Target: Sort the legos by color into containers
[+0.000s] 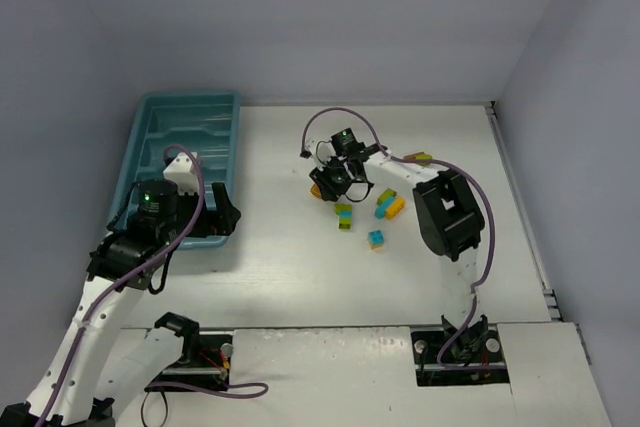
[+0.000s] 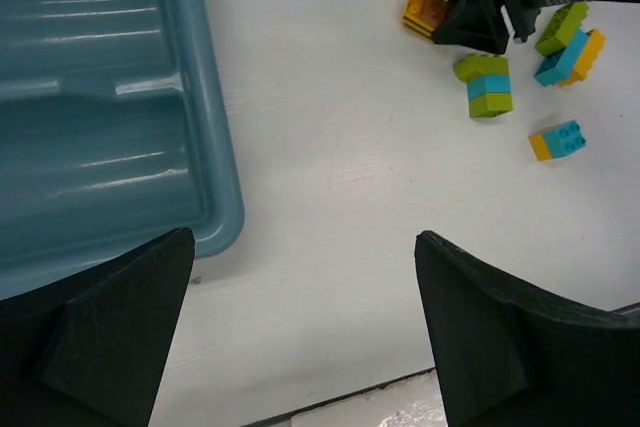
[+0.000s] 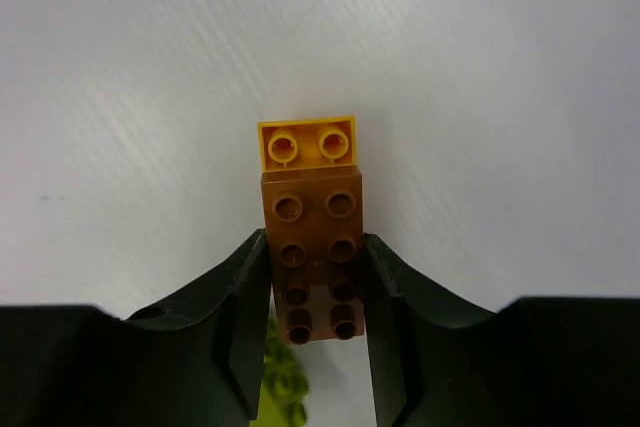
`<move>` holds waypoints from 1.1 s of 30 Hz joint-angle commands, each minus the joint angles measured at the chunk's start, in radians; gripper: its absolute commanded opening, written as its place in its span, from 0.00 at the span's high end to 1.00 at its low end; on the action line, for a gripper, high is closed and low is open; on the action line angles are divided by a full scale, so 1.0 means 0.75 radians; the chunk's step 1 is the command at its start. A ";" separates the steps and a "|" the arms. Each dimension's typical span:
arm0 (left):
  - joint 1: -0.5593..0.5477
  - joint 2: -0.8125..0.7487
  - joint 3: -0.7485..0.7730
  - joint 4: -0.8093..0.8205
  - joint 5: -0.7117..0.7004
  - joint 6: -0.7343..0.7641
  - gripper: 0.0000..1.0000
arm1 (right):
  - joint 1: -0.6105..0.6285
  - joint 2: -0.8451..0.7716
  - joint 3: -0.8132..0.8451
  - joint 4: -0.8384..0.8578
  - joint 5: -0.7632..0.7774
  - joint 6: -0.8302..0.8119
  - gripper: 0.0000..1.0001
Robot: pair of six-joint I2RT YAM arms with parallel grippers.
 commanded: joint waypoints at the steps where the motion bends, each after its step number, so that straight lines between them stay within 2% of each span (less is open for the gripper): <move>1: -0.009 -0.004 -0.009 0.208 0.131 0.007 0.15 | 0.004 -0.211 -0.064 0.112 -0.241 0.198 1.00; 3: -0.009 -0.014 -0.035 0.310 0.225 0.034 0.15 | -0.017 -0.336 -0.142 0.198 -0.428 0.351 1.00; 6: -0.007 -0.031 -0.072 0.476 0.354 0.040 0.15 | -0.060 -0.506 -0.277 0.454 -0.682 0.598 1.00; 9: -0.007 -0.010 -0.103 0.681 0.446 0.034 0.15 | -0.072 -0.637 -0.392 0.766 -0.842 0.846 1.00; 11: -0.005 0.024 -0.089 0.779 0.542 0.028 0.15 | -0.070 -0.718 -0.439 0.890 -0.888 0.957 1.00; 12: -0.007 0.079 -0.044 0.796 0.583 0.028 0.15 | -0.072 -0.747 -0.490 1.020 -0.910 1.055 1.00; 15: -0.007 0.190 0.044 0.843 0.745 0.030 0.15 | -0.070 -0.842 -0.545 1.225 -0.947 1.172 1.00; 23: -0.009 0.384 0.302 0.951 1.043 0.009 0.15 | -0.068 -0.960 -0.531 1.297 -1.043 1.251 1.00; 25: -0.007 0.417 0.320 0.951 1.080 0.005 0.17 | -0.068 -0.973 -0.533 1.367 -1.064 1.289 1.00; 29: -0.009 0.438 0.320 1.092 1.140 -0.040 0.20 | -0.068 -0.993 -0.527 1.375 -1.088 1.293 1.00; 33: -0.021 0.462 0.337 1.121 1.199 -0.066 0.23 | -0.068 -0.997 -0.519 1.404 -1.121 1.315 1.00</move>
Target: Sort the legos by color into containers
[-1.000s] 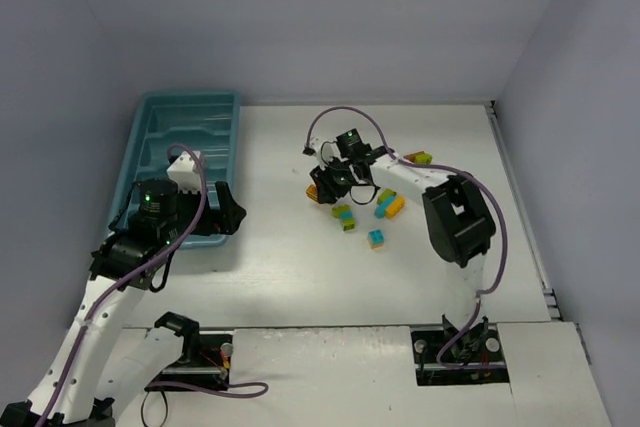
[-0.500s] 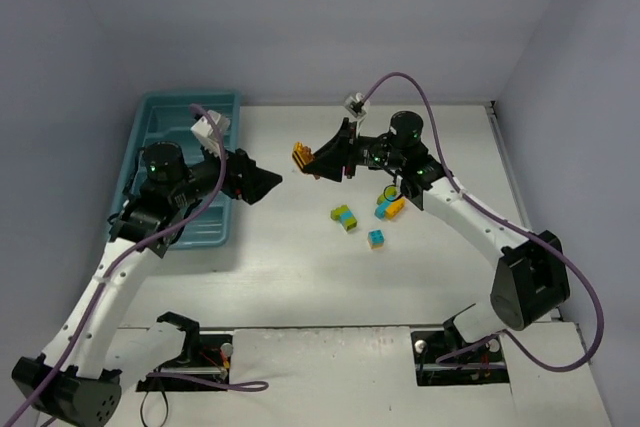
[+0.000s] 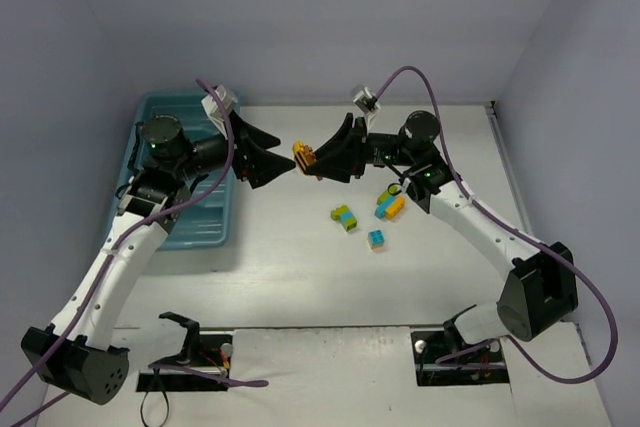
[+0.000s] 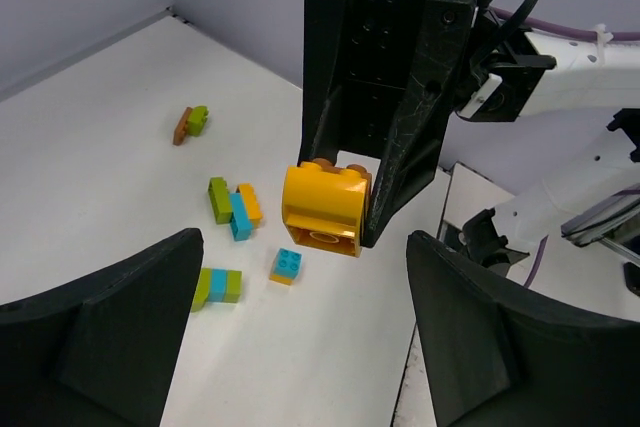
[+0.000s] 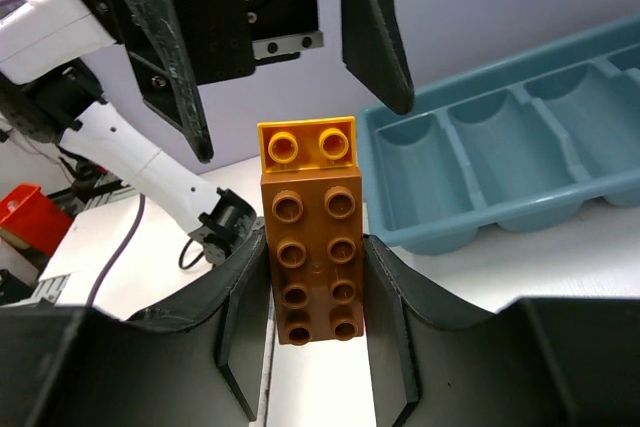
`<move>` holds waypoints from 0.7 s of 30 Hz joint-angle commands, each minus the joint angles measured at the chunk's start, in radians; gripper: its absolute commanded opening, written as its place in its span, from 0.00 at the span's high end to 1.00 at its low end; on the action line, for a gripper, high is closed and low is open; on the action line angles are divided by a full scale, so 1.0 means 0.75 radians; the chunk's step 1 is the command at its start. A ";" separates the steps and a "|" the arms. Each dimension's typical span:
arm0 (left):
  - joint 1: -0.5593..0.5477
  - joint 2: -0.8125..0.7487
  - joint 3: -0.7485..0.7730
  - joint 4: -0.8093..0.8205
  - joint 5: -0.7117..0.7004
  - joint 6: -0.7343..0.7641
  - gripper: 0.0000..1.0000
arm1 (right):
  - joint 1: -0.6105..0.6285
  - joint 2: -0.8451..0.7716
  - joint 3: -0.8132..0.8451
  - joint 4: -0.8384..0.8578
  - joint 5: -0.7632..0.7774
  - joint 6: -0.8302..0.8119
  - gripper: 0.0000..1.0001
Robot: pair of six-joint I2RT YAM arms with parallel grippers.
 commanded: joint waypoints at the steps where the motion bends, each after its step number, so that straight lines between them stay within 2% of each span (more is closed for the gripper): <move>1: -0.021 0.015 0.072 0.167 0.111 -0.032 0.24 | 0.002 -0.063 0.043 0.176 -0.081 0.041 1.00; 10: -0.068 0.072 0.090 0.214 0.105 -0.067 0.31 | 0.002 -0.049 0.052 0.193 -0.087 0.051 1.00; 17: -0.088 0.105 0.090 0.240 0.111 -0.087 0.40 | 0.002 -0.045 0.050 0.217 -0.083 0.051 1.00; 21: -0.090 0.115 0.092 0.240 0.117 -0.092 0.50 | 0.002 -0.043 0.045 0.223 -0.083 0.049 1.00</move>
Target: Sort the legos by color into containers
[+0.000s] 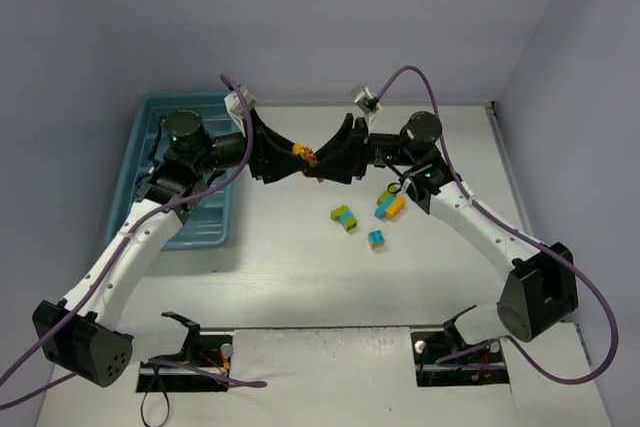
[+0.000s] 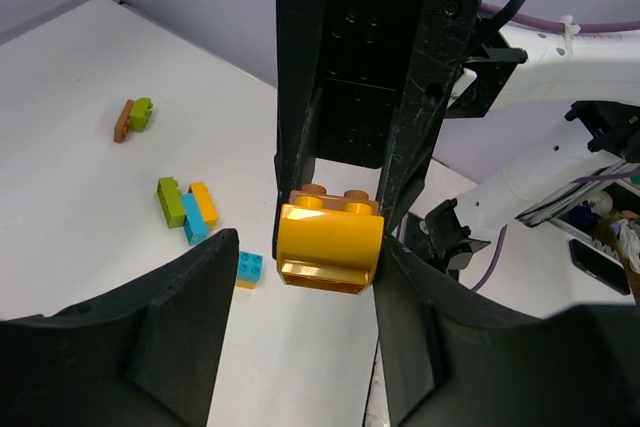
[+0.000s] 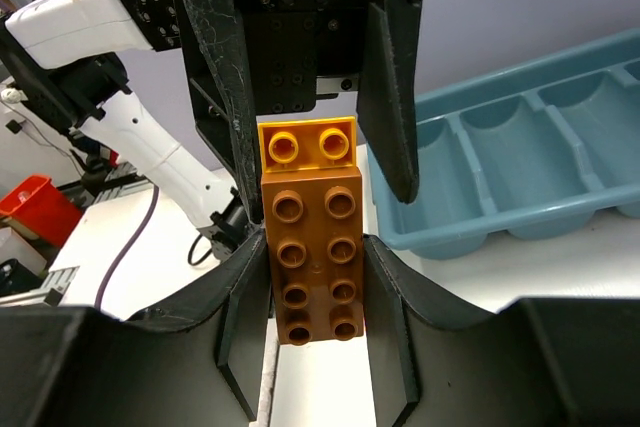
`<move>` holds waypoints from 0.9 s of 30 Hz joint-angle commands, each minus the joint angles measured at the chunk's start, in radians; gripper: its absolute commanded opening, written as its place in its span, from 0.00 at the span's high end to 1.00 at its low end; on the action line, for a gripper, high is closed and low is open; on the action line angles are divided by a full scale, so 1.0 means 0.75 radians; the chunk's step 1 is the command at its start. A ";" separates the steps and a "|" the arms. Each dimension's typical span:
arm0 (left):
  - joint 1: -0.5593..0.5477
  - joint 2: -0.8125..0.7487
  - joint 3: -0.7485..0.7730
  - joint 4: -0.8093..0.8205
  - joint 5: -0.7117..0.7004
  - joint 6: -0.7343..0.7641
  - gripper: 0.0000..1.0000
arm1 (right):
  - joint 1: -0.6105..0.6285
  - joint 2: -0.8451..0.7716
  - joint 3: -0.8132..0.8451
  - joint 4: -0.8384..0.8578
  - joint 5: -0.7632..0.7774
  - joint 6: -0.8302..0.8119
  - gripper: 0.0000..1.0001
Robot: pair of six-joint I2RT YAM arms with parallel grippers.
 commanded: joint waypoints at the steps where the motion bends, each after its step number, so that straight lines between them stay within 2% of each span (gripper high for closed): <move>1: -0.009 -0.009 0.076 0.129 0.036 -0.009 0.52 | 0.004 -0.038 0.045 0.157 -0.027 0.003 1.00; 7: -0.007 -0.011 0.084 0.122 0.036 -0.007 0.80 | 0.002 -0.036 0.035 0.135 -0.029 -0.020 1.00; 9: -0.009 -0.013 0.086 0.106 0.036 -0.003 0.87 | 0.000 -0.040 0.027 0.116 -0.031 -0.050 0.96; 11: -0.009 -0.013 0.090 0.102 0.042 -0.001 0.97 | 0.000 -0.042 0.025 0.063 -0.033 -0.083 0.85; 12: -0.009 -0.013 0.092 0.096 0.046 -0.001 1.00 | 0.000 -0.044 0.027 0.037 -0.031 -0.108 0.65; 15: -0.009 -0.013 0.092 0.080 0.079 0.003 1.00 | -0.004 -0.055 0.039 -0.092 -0.033 -0.208 0.44; 17: -0.006 -0.015 0.106 0.002 0.101 0.044 1.00 | -0.014 -0.069 0.043 -0.213 -0.047 -0.290 0.38; 22: -0.004 -0.035 0.123 -0.145 0.126 0.142 1.00 | -0.035 -0.096 0.047 -0.356 -0.102 -0.429 0.35; 27: -0.004 -0.041 0.125 -0.194 0.167 0.171 1.00 | -0.035 -0.100 0.052 -0.397 -0.145 -0.454 0.36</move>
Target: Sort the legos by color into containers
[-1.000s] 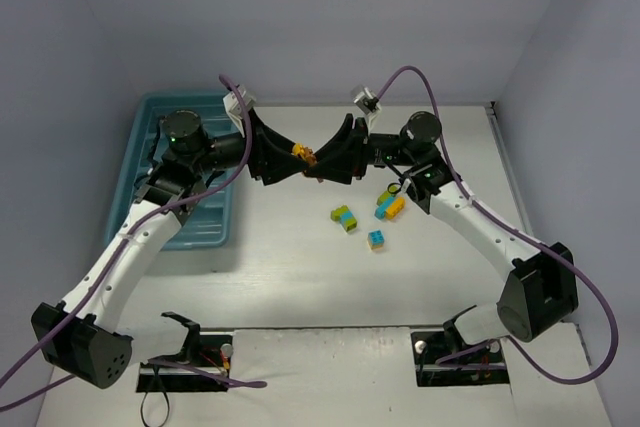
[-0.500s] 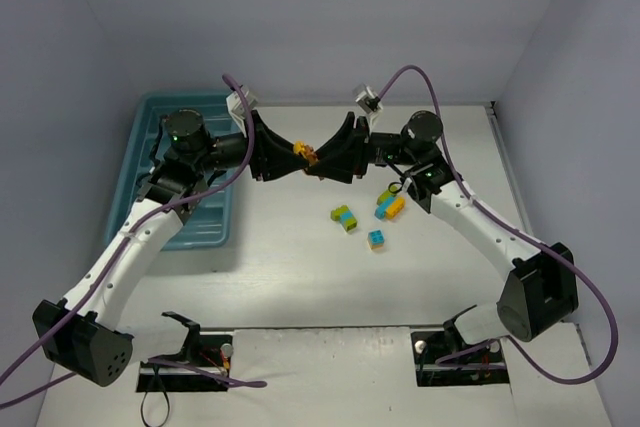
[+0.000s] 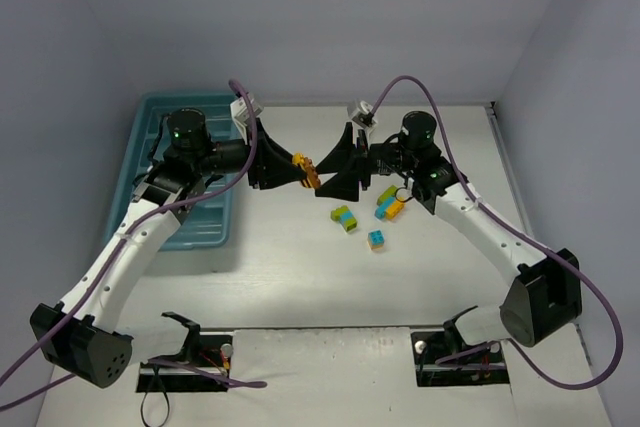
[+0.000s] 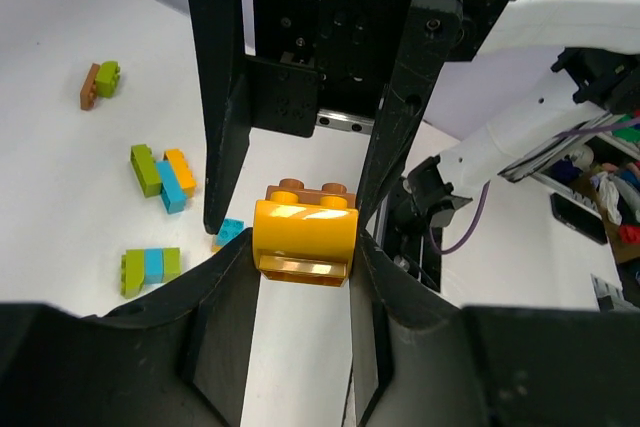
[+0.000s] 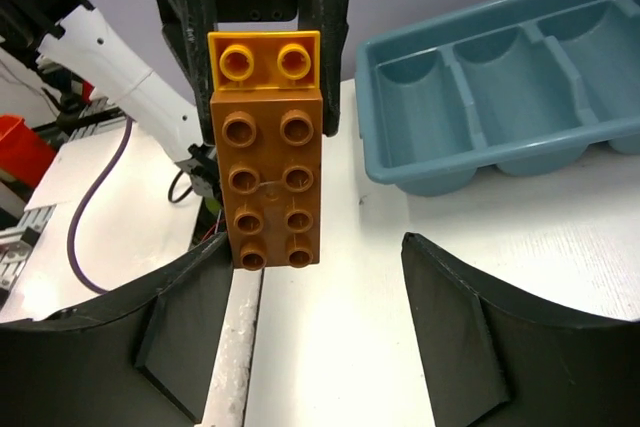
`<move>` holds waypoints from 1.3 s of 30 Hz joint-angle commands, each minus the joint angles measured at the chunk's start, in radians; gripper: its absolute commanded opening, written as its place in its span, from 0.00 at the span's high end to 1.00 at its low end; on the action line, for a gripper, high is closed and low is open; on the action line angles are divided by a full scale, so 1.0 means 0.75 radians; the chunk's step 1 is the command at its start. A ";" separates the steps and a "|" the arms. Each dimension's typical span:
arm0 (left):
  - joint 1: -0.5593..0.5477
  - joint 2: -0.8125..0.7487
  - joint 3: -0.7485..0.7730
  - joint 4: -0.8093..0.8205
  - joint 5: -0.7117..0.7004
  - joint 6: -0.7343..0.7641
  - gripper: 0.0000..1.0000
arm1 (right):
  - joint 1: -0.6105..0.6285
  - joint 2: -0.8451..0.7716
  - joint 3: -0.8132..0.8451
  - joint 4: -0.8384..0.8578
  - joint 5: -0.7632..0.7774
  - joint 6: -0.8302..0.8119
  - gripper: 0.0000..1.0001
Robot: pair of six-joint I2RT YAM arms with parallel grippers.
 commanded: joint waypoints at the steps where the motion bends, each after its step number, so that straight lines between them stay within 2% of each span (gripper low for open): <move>1: 0.004 -0.041 0.081 -0.005 0.070 0.082 1.00 | -0.007 -0.062 0.056 0.016 -0.079 -0.072 0.37; 6: 0.002 -0.043 0.095 -0.063 0.064 0.129 1.00 | -0.003 -0.053 0.074 0.004 -0.098 -0.074 0.41; 19: -0.007 -0.049 0.089 -0.046 -0.009 0.150 1.00 | 0.020 -0.006 0.105 0.002 -0.106 -0.041 0.39; 31: -0.013 -0.041 0.101 -0.032 -0.030 0.162 1.00 | 0.051 0.049 0.117 -0.003 -0.084 -0.043 0.42; 34: -0.019 -0.037 0.099 -0.038 -0.030 0.168 1.00 | 0.059 0.065 0.131 -0.001 -0.078 -0.043 0.46; 39: -0.019 -0.027 0.101 -0.069 -0.028 0.197 1.00 | 0.059 0.080 0.146 -0.001 -0.078 -0.051 0.58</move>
